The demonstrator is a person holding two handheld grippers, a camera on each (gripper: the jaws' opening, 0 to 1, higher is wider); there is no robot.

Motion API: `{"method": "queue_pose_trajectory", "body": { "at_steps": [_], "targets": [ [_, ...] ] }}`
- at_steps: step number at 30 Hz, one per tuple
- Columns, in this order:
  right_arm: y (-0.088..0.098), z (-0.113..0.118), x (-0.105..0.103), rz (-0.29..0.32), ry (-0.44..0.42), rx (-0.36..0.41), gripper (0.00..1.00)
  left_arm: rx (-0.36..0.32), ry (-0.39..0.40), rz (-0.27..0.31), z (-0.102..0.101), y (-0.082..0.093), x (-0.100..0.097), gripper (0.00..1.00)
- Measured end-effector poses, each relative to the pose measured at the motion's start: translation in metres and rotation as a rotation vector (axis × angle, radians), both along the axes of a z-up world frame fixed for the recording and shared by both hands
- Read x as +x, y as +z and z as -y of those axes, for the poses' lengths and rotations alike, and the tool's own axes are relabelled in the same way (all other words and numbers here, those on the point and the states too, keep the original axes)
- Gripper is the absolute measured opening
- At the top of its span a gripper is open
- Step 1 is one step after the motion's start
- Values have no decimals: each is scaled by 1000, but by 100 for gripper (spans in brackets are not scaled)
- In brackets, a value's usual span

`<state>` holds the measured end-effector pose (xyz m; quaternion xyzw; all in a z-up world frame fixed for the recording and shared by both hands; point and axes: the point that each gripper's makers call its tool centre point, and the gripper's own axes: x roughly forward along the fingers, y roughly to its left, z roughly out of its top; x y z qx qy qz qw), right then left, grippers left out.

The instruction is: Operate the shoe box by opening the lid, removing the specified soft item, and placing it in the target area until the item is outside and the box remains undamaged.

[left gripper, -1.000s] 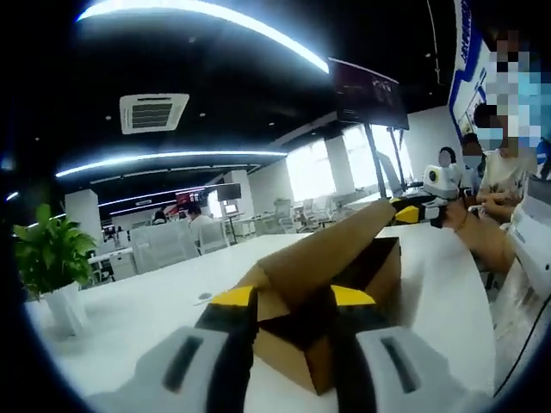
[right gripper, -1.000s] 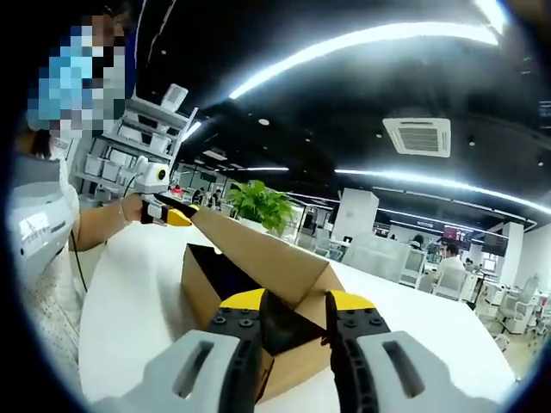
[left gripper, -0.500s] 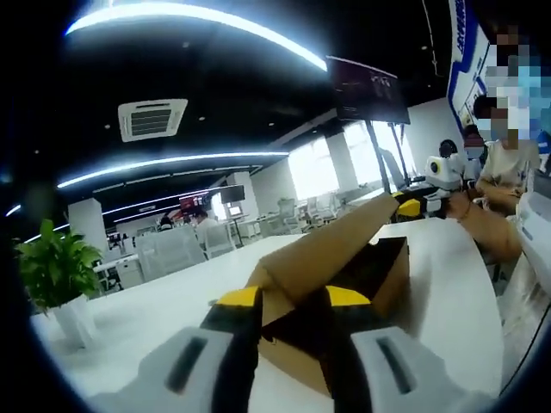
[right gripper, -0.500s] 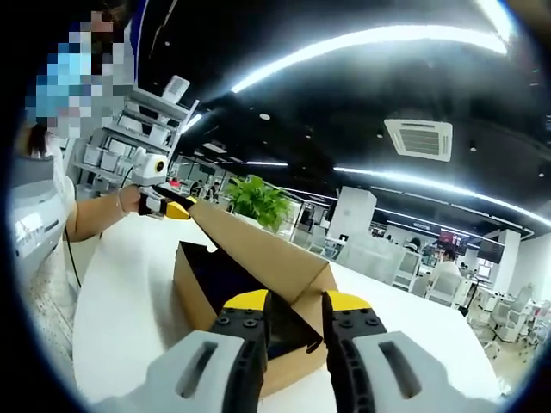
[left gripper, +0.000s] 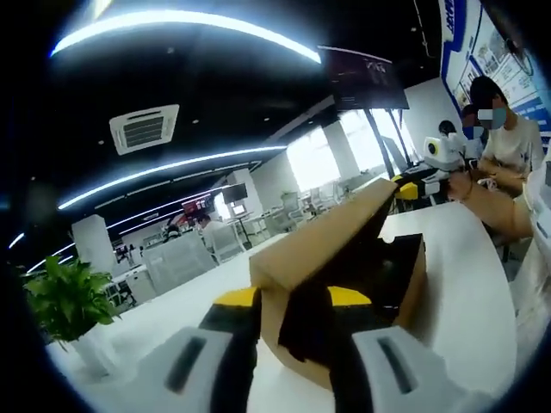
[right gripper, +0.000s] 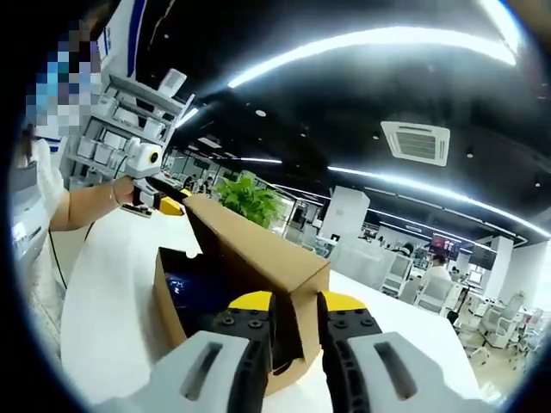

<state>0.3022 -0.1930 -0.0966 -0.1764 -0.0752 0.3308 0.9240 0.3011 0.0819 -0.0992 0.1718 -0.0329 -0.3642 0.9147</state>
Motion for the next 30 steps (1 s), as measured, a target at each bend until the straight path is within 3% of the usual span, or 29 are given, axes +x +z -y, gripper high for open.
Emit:
{"method": "queue_pose_trajectory", "body": {
  "at_steps": [14, 22, 30],
  "targets": [
    [19, 5, 27, 12, -61, -14, 10, 16, 9, 14, -2, 19, 28, 23],
    [25, 5, 40, -19, -77, 0, 10, 27, 42, 22, -6, 28, 45, 13],
    [30, 5, 58, -41, -108, -33, 9, 54, 67, 18, -5, 33, 61, 13]
  ]
}}
